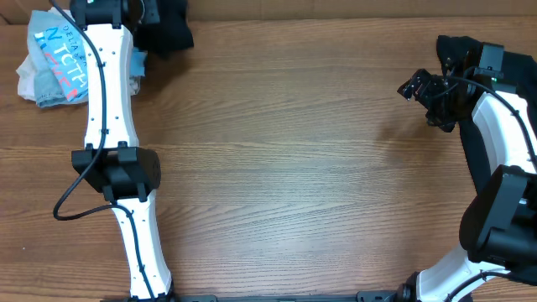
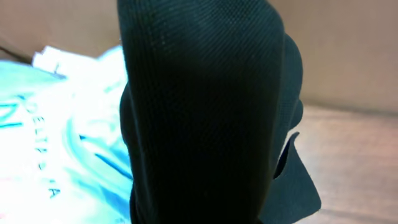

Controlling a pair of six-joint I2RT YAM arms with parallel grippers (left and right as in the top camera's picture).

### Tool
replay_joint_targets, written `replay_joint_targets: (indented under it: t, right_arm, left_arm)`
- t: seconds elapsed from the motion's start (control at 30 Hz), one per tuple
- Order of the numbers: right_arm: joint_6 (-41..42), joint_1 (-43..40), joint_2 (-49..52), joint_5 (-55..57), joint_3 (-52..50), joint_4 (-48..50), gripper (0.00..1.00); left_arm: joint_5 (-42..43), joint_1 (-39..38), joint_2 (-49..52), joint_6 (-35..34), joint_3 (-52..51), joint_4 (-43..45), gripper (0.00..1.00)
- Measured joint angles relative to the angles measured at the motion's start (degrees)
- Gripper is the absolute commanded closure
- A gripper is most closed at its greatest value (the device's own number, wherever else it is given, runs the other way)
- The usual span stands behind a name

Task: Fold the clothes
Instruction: 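Carry the black bundle with the left gripper to the upper-left clothes stack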

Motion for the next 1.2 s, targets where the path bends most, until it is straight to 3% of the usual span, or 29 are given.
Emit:
replay_joint_targets:
  t: [0.47, 0.63, 0.8, 0.9, 1.13, 1.2]
  right_arm:
    - [0.0, 0.0, 0.0, 0.0, 0.0, 0.0, 0.0]
    - [0.0, 0.0, 0.0, 0.0, 0.0, 0.0, 0.0]
    - [0.0, 0.0, 0.0, 0.0, 0.0, 0.0, 0.0]
    - [0.0, 0.0, 0.0, 0.0, 0.0, 0.0, 0.0]
    - [0.0, 0.0, 0.0, 0.0, 0.0, 0.0, 0.0]
    - [0.0, 0.0, 0.0, 0.0, 0.0, 0.0, 0.0]
  left_arm:
    - [0.0, 5.2, 0.0, -5.3, 1.2, -0.7, 0.96]
    - [0.0, 8.5, 0.0, -6.2, 1.0, -0.6, 0.89]
    - [0.0, 11.0, 0.0, -6.7, -3.1, 1.2, 0.85]
    - [-0.5, 12.0, 0.0, -7.2, -8.0, 5.7, 0.91]
    - [-3.9, 14.2, 0.0, -7.3, -19.0, 20.7, 0.7]
    - [-4.4, 15.0, 0.0, -7.1, -21.6, 23.6, 0.54]
